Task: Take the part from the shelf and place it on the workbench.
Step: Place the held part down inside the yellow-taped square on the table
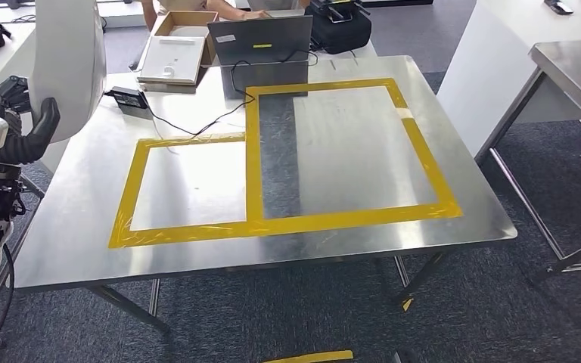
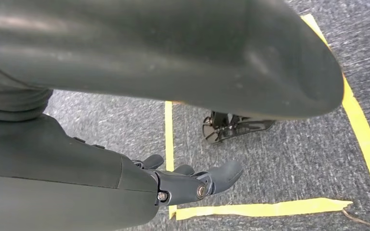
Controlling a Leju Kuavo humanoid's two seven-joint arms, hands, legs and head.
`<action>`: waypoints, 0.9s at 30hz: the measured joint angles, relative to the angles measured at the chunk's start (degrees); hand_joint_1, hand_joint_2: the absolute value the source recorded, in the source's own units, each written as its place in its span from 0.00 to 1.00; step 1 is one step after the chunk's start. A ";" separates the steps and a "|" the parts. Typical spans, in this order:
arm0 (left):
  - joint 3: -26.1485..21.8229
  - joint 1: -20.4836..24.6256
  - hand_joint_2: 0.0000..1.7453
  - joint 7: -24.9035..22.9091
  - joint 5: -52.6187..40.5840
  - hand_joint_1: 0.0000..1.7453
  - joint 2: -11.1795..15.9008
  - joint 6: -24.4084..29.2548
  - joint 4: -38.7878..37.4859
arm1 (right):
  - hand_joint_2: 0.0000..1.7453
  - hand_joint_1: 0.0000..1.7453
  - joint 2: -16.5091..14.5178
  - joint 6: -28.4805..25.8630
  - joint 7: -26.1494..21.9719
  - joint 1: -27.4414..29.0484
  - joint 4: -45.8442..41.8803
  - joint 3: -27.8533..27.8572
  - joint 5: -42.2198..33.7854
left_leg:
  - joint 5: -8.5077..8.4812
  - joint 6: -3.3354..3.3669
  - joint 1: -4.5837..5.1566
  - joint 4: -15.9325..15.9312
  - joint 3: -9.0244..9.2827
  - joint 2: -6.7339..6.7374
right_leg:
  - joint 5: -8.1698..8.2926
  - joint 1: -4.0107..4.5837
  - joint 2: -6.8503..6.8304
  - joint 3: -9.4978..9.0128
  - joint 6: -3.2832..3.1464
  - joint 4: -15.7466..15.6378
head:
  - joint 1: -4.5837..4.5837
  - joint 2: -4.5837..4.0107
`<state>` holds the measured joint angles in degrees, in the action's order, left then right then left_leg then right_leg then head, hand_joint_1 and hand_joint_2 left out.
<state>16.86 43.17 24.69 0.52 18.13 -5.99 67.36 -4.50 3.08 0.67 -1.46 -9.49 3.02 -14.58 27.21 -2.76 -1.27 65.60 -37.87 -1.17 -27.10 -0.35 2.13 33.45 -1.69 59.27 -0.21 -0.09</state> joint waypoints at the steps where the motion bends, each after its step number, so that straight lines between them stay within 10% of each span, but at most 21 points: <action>1: -0.10 0.01 1.00 0.10 0.00 1.00 0.04 -0.05 -0.16 | 0.00 0.00 0.01 0.01 -0.03 -0.05 0.00 0.00 -0.01 | -0.70 -0.14 -0.11 -2.91 0.94 -0.56 | -0.26 -0.15 0.38 -0.01 0.36 0.30 | -0.12 0.00; 7: -0.67 -0.17 1.00 0.80 0.25 1.00 0.46 -0.79 -1.02 | 0.00 0.00 0.09 0.29 -0.21 0.24 0.00 -0.01 -0.01 | -1.03 2.16 -0.33 -5.29 2.34 0.24 | -1.77 -0.04 0.71 1.44 2.37 2.36 | 0.01 0.00; 12: -1.03 -0.49 1.00 1.67 0.68 1.00 0.86 -1.15 -1.76 | 0.00 0.00 0.13 0.62 -0.33 0.29 0.00 -0.02 0.01 | -0.17 3.11 0.01 -5.44 3.12 2.60 | -5.59 -0.13 -1.69 10.18 2.89 16.28 | 0.40 0.00; 17: -1.04 -0.97 1.00 1.99 0.68 1.00 0.89 -1.15 -2.06 | 0.00 0.00 0.19 0.57 -0.27 0.33 0.00 -0.02 0.00 | 1.29 2.35 0.45 -5.45 4.88 4.67 | 2.42 0.77 -5.12 4.67 1.49 2.04 | 0.43 0.00; 22: -1.05 -1.06 1.00 2.12 0.67 1.00 0.86 -1.14 -2.14 | 0.00 0.00 0.16 0.57 -0.27 0.33 0.00 -0.02 -0.01 | 2.69 0.88 0.67 -4.92 5.28 5.43 | 2.51 0.72 -3.54 3.44 0.21 -0.07 | 0.34 0.00; 27: -1.10 -1.50 1.00 2.22 0.67 1.00 1.16 -1.14 -2.61 | 0.00 0.00 0.19 0.57 -0.25 0.24 0.00 0.00 -0.03 | 7.69 0.24 0.40 8.98 -2.38 1.47 | 2.31 0.30 -0.45 2.84 -0.50 -0.29 | 0.19 0.00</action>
<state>15.76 41.67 26.91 1.19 19.29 -7.13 64.76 -4.31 3.65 0.43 -1.22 -9.49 3.02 -14.61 34.90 -2.52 -0.87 74.58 -40.25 0.29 -24.79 -0.05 1.67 36.29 -2.19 58.98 -0.03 -0.09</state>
